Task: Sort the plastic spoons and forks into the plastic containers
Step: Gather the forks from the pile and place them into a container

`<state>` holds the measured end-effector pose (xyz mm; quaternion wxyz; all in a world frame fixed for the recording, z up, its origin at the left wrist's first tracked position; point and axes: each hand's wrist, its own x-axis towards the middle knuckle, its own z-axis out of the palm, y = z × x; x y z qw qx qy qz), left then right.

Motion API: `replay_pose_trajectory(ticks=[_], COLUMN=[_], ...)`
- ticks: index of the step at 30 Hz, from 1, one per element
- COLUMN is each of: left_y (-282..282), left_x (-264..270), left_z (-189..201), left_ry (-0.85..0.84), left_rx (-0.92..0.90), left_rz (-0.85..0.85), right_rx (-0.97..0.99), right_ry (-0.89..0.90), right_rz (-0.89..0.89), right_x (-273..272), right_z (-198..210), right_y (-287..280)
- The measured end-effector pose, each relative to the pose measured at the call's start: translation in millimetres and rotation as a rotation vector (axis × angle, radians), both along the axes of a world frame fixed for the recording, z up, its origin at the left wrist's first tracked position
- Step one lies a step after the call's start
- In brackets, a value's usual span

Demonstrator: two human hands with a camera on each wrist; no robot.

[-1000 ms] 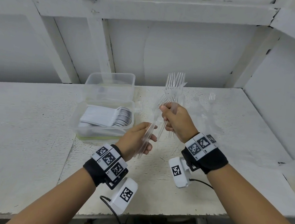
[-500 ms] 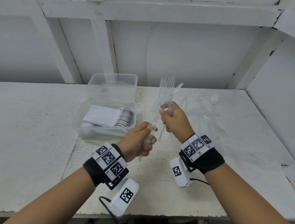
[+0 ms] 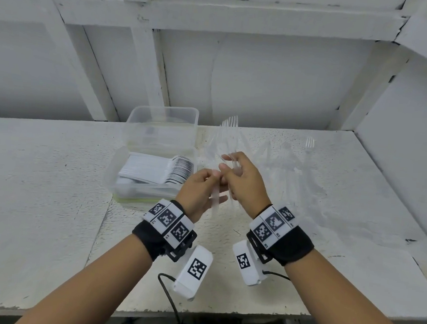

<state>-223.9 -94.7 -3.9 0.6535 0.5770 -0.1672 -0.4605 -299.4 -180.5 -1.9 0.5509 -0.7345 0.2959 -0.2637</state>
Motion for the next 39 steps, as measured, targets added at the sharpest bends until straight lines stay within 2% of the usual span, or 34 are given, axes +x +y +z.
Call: replay_pose_trajectory(ticks=[5, 12, 16, 19, 21, 28, 33, 39], left_y=[-0.7, 1.5, 4.8, 5.2, 4.8, 2.2, 2.3, 2.1], left_x=[-1.0, -0.1, 2.3, 6.4, 8.5, 6.1, 4.9, 5.5], left_z=[-1.8, -0.2, 1.1, 1.8, 2.4, 6.0, 6.4, 8.4], left_ry=[-0.032, -0.081, -0.071, -0.068, -0.062, -0.051, -0.044, -0.012], left_rx=[0.006, -0.001, 0.018, 0.039, 0.040, -0.016, -0.020, -0.025], left_rz=[0.031, 0.043, -0.003, 0.010, 0.030, 0.035, 0.029, 0.010], right_rx=[-0.064, 0.121, -0.001, -0.040, -0.024, -0.129, -0.149, -0.273], right_ry=[0.034, 0.022, 0.095, 0.073, 0.037, 0.082, 0.031, 0.006], right_rz=[-0.086, -0.099, -0.020, 0.010, -0.011, -0.098, -0.126, -0.200], right_x=[4.7, 11.7, 7.2, 2.4, -1.4, 0.6, 4.3, 5.6], right_z=[-4.0, -0.9, 2.0, 6.5, 8.7, -8.7, -15.6, -23.8], right_y=[3.0, 11.5, 10.0, 10.4, 10.6, 12.8, 17.4, 22.3])
